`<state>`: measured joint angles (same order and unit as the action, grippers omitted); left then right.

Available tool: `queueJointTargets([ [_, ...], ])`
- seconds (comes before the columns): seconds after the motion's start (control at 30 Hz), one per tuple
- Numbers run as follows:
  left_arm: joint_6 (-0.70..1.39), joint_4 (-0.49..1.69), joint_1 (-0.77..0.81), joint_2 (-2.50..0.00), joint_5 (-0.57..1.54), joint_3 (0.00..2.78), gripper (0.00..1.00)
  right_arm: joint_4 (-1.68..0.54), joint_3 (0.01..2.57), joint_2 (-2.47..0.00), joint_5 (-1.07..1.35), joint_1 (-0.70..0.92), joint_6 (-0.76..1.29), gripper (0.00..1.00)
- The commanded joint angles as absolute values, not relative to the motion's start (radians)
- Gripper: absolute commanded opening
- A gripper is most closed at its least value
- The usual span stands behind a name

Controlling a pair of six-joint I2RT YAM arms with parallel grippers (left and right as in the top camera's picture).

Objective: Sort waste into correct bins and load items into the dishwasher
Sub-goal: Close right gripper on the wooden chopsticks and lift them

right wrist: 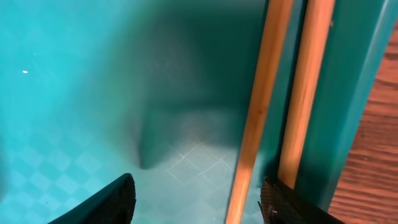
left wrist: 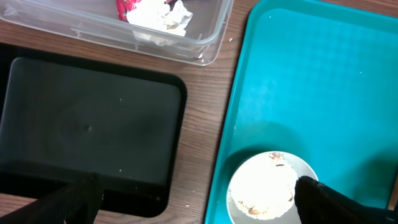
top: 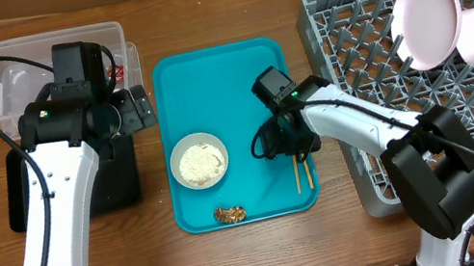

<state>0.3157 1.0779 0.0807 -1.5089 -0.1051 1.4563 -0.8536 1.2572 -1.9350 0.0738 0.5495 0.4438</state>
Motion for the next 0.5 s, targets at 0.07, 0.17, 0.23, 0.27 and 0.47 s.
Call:
queueJointTargets([
  [0.07,0.329,1.08,0.078,-1.499,-0.1,1.477,1.0,-0.87,1.243,-1.942,0.05,0.545,0.442,0.67],
  [0.17,0.329,1.08,0.078,-1.499,-0.1,1.477,1.0,-0.872,1.243,-1.942,0.128,0.551,0.442,0.58],
  [0.23,0.329,1.079,0.078,-1.499,-0.1,1.477,1.0,-0.872,1.243,-1.942,0.159,0.556,0.443,0.35],
  [0.27,0.329,1.079,0.078,-1.499,-0.1,1.477,1.0,-0.873,1.243,-1.942,0.159,0.561,0.443,0.29],
  [0.47,0.329,1.084,0.078,-1.499,-0.1,1.477,1.0,-0.884,1.243,-1.942,0.158,0.568,0.478,0.15],
])
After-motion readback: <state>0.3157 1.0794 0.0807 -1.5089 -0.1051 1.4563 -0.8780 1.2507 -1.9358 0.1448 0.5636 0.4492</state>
